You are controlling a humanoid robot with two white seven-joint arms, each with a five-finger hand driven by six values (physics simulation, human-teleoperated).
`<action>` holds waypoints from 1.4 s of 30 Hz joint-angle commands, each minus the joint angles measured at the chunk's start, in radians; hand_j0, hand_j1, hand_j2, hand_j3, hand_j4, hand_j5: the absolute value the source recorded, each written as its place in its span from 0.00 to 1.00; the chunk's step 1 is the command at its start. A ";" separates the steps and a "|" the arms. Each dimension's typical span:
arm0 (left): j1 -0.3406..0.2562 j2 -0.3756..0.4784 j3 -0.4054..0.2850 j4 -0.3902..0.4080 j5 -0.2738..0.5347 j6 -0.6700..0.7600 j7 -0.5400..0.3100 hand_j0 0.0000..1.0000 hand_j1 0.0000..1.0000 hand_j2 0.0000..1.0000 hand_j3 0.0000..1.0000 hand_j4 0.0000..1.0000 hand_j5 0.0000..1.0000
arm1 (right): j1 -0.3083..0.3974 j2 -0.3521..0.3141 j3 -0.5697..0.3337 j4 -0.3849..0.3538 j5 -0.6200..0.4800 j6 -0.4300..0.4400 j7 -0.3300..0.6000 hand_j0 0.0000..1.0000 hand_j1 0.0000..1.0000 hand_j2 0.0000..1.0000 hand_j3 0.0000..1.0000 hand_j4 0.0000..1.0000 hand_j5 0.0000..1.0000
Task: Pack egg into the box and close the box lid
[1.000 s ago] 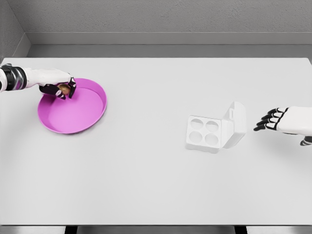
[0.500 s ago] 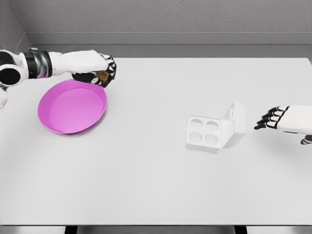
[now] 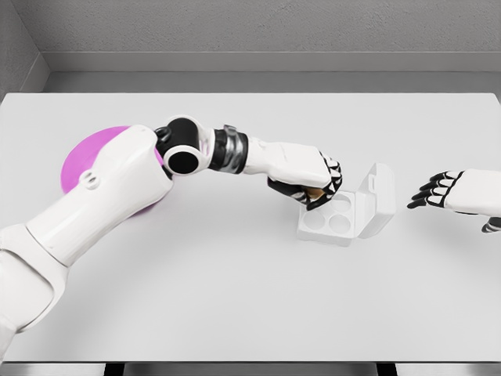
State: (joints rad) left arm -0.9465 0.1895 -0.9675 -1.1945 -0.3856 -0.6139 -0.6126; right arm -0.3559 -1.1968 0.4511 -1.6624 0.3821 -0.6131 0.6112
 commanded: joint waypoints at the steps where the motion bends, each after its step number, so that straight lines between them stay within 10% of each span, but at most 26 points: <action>1: 0.000 -0.013 0.000 0.015 0.005 0.003 0.002 0.25 0.25 0.25 0.25 0.25 0.25 | 0.000 -0.001 0.000 0.000 -0.003 0.002 0.000 1.00 1.00 1.00 1.00 1.00 1.00; 16: -0.002 -0.021 -0.002 0.004 0.011 0.003 0.002 0.69 0.69 0.69 0.69 0.69 0.69 | -0.002 -0.003 0.000 0.000 -0.003 0.002 0.000 1.00 1.00 1.00 1.00 1.00 1.00; 35: -0.005 -0.018 0.000 0.001 0.013 0.003 0.002 0.88 0.88 0.88 0.88 0.88 0.88 | 0.000 -0.003 0.003 0.000 -0.003 0.002 0.000 1.00 1.00 1.00 1.00 1.00 1.00; 42: -0.051 0.200 0.047 -0.008 0.267 0.003 0.002 1.00 1.00 1.00 1.00 1.00 1.00 | -0.005 -0.001 0.003 -0.008 -0.003 0.002 0.000 1.00 1.00 1.00 1.00 1.00 1.00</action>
State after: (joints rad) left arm -0.9910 0.3076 -0.9428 -1.2023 -0.2138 -0.6136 -0.6113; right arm -0.3620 -1.1972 0.4533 -1.6688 0.3825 -0.6131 0.6112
